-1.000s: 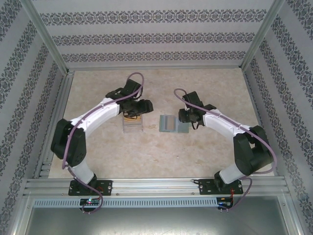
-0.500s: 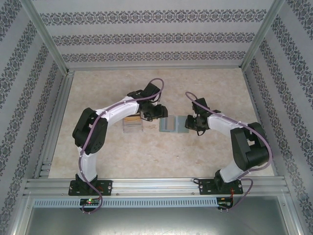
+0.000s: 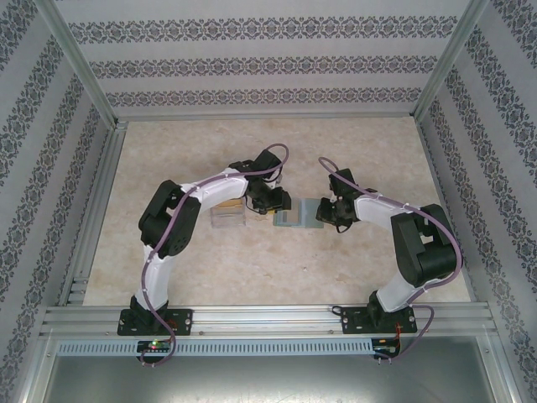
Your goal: Take the credit cards out of the card holder
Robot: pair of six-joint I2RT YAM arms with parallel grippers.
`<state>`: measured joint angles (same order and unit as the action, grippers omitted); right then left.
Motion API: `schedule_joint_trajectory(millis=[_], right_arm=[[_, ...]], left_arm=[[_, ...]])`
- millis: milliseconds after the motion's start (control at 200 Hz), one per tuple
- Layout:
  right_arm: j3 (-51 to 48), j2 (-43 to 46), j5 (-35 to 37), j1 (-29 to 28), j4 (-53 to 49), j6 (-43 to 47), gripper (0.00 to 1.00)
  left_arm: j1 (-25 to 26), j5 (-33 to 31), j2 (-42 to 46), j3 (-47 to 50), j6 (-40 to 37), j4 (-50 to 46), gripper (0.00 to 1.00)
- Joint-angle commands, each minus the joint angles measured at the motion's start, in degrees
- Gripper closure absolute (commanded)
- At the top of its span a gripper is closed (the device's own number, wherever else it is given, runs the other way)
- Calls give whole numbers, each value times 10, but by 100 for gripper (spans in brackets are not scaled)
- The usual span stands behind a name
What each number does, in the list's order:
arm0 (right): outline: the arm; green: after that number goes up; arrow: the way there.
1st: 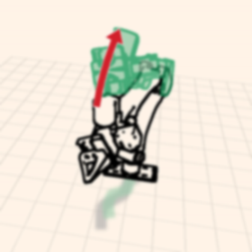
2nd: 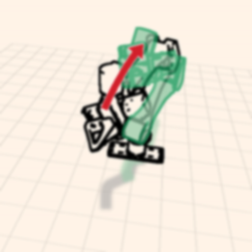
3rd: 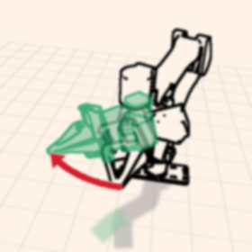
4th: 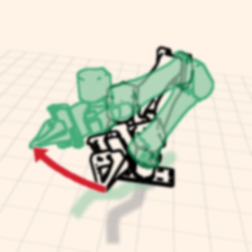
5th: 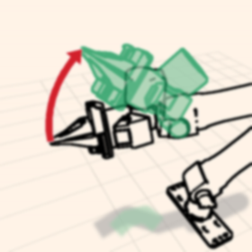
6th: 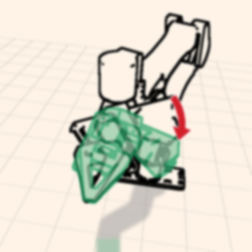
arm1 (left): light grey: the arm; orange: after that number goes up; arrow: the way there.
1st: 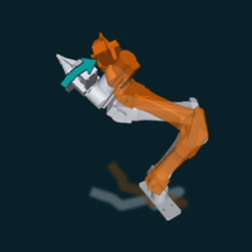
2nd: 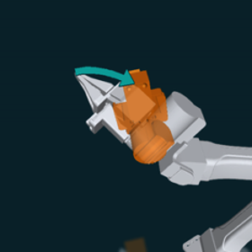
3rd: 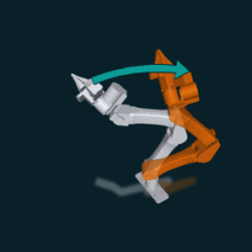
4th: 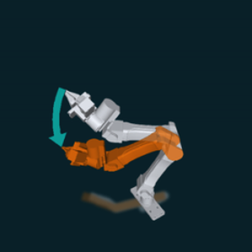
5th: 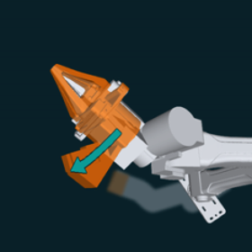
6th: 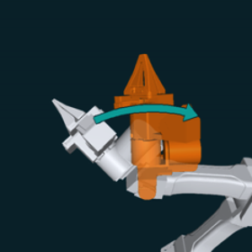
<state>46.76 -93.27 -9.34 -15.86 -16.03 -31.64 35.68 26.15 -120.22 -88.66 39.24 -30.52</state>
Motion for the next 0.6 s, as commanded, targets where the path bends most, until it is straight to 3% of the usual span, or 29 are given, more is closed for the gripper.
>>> schedule_joint_trajectory(millis=[0,595], right_arm=[[1,-19,-20,-5,14,-11,76],[12,-31,-22,-22,12,-13,77]], left_arm=[[9,18,-15,-23,-13,16,54],[15,47,-38,-30,-11,30,55]])
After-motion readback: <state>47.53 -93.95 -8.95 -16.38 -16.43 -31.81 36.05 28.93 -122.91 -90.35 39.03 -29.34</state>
